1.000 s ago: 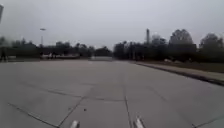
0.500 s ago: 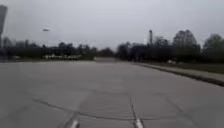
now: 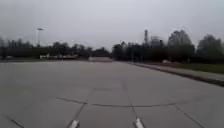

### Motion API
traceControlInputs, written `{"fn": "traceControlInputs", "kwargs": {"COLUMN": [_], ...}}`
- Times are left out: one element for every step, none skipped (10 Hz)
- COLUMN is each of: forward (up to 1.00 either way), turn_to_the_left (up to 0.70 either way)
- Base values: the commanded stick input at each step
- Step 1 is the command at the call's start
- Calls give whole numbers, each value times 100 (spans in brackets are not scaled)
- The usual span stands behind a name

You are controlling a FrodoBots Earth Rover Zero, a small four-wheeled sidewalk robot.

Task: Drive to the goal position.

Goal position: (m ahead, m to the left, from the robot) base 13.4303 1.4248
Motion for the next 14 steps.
{"fn": "traceControlInputs", "kwargs": {"forward": [100, 100, 100, 100, 100, 100, 100, 100, 100, 100, 100, 100, 100, 100], "turn_to_the_left": [-38, -38, -16, 2, 2, 2, 2, 2, 2, 2, 2, 2, 2, 2]}}
